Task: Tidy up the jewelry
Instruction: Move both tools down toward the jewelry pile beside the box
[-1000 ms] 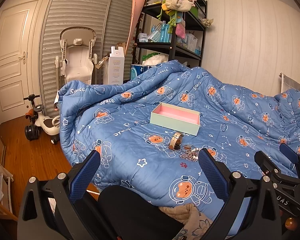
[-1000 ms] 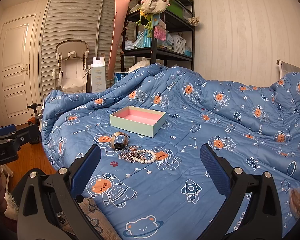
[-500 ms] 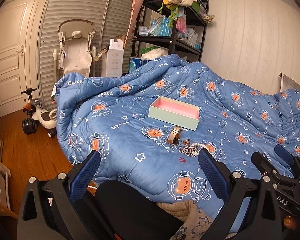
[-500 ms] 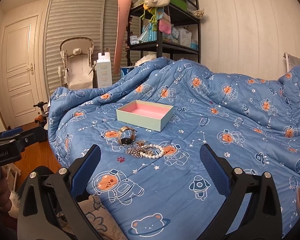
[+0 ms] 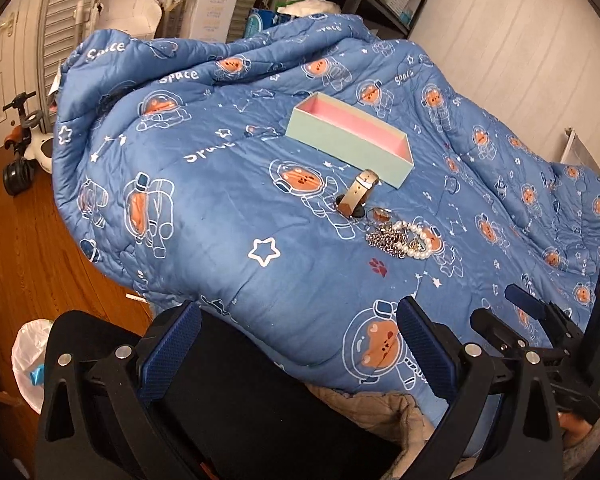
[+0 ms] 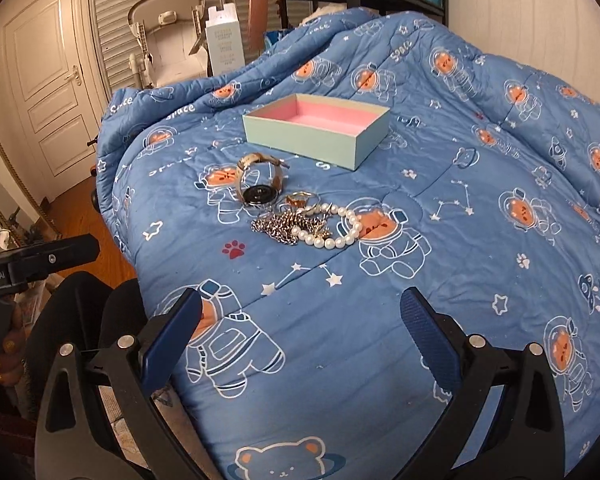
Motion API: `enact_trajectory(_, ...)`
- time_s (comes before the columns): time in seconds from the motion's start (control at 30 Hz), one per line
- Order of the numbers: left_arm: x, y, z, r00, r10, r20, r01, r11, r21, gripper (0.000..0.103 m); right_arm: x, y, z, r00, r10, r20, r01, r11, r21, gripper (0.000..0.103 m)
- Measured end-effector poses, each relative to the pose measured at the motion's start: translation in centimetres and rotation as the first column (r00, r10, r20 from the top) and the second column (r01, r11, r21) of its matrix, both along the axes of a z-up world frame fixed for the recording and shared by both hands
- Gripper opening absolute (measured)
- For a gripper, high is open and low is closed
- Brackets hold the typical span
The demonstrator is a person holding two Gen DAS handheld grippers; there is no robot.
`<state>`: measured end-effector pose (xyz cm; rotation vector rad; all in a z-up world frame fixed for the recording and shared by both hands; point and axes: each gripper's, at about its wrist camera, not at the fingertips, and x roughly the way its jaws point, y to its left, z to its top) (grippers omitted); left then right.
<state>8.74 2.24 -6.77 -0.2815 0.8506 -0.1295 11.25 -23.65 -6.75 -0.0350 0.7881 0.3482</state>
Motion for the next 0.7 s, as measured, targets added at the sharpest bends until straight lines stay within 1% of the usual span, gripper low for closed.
enact_trajectory(0.17, 2.2, -1.2, -1.0, 0.996, -0.079, -0.026, 0.080, 0.997, 0.016, 0.096, 2.9, -1.9, -1.1, 0.995, -0.025, -0.092, 0.029, 0.998, 0.047, 0.097)
enact_trajectory(0.27, 3.5, -1.9, -1.4, 0.994, -0.098, -0.040, 0.100, 0.994, 0.052, 0.096, 4.6, -2.8, -1.5, 0.991, -0.044, -0.128, 0.050, 0.998, 0.049, 0.091)
enact_trajectory(0.3, 3.9, -2.1, -1.4, 0.994, -0.103, -0.039, 0.105, 0.992, 0.063, 0.096, 5.2, -3.1, -1.6, 0.989, -0.050, -0.142, 0.057, 0.997, 0.047, 0.087)
enact_trajectory(0.37, 4.7, -2.5, -1.6, 0.993, -0.107, -0.046, 0.111, 0.990, 0.085, 0.096, 6.7, -3.4, -2.0, 0.984, -0.064, -0.165, 0.070, 0.997, 0.031, 0.077)
enact_trajectory(0.4, 5.2, -2.7, -1.8, 0.992, -0.107, -0.060, 0.112, 0.989, 0.093, 0.096, 7.3, -3.4, -2.1, 0.982, -0.069, -0.176, 0.074, 0.997, 0.024, 0.070)
enact_trajectory(0.43, 5.7, -2.8, -2.1, 0.991, -0.113, -0.076, 0.120, 0.989, 0.086, 0.096, 7.9, -3.5, -2.3, 0.980, -0.072, -0.186, 0.078, 0.997, 0.025, 0.065)
enact_trajectory(0.5, 6.3, -2.8, -2.4, 0.989, -0.125, -0.082, 0.130, 0.990, 0.059, 0.096, 9.2, -3.7, -2.5, 0.975, -0.089, -0.206, 0.099, 0.994, 0.040, 0.060)
enact_trajectory(0.57, 6.4, -2.9, -2.3, 0.991, -0.121, -0.049, 0.125, 0.990, 0.072, 0.096, 10.5, -3.8, -2.7, 0.968, -0.105, -0.227, 0.122, 0.991, 0.062, 0.054)
enact_trajectory(0.6, 6.6, -3.1, -2.2, 0.989, -0.140, -0.038, 0.142, 0.987, 0.076, 0.096, 11.1, -3.8, -2.8, 0.965, -0.108, -0.237, 0.129, 0.989, 0.072, 0.051)
enact_trajectory(0.7, 7.4, -3.6, -2.1, 0.985, -0.170, -0.041, 0.173, 0.981, 0.084, 0.096, 12.3, -3.2, -3.3, 0.961, -0.110, -0.254, 0.133, 0.988, 0.074, 0.043)
